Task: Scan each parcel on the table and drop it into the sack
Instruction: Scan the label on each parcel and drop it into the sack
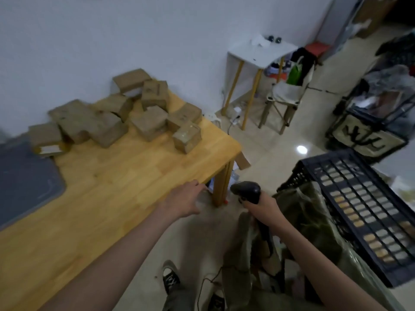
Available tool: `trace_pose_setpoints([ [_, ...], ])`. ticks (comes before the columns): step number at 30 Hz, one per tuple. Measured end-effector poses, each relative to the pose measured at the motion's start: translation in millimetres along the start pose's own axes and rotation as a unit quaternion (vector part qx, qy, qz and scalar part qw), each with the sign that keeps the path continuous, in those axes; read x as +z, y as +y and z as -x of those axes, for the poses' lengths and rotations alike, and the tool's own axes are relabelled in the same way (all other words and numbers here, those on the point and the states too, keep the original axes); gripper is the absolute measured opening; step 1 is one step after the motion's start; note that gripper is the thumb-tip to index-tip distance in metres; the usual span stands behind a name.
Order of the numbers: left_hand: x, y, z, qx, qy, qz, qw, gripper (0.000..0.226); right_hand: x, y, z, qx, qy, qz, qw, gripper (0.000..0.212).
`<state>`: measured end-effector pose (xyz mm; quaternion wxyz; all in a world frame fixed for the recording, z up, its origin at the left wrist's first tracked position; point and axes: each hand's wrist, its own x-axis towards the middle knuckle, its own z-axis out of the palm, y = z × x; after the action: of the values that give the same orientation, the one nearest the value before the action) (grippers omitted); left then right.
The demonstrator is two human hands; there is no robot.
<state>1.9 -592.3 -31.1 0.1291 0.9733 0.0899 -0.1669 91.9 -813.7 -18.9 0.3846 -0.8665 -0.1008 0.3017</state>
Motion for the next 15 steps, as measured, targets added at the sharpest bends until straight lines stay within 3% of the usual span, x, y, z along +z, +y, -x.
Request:
trace_pose_setpoints([
  [4, -23.1, -41.9, 10.9, -0.033, 0.026, 0.001, 0.999, 0.069, 17.0, -47.5, -15.4, -0.028, -0.020, 0.024, 0.999, 0.015],
  [7, -38.6, -72.0, 11.6, -0.047, 0.034, 0.005, 0.998, 0.068, 29.6, -75.3, -30.9, -0.035, -0.020, 0.052, 0.998, 0.004],
  [9, -48.8, -90.0, 8.3, -0.053, 0.037, 0.007, 0.998, 0.069, 37.4, -91.3, -43.0, -0.035, -0.017, 0.060, 0.997, 0.012],
  [15, -78.9, -140.7, -17.3, -0.060, 0.049, -0.003, 0.997, 0.070, 52.1, -138.8, -83.1, -0.047, -0.016, 0.064, 0.997, 0.007],
])
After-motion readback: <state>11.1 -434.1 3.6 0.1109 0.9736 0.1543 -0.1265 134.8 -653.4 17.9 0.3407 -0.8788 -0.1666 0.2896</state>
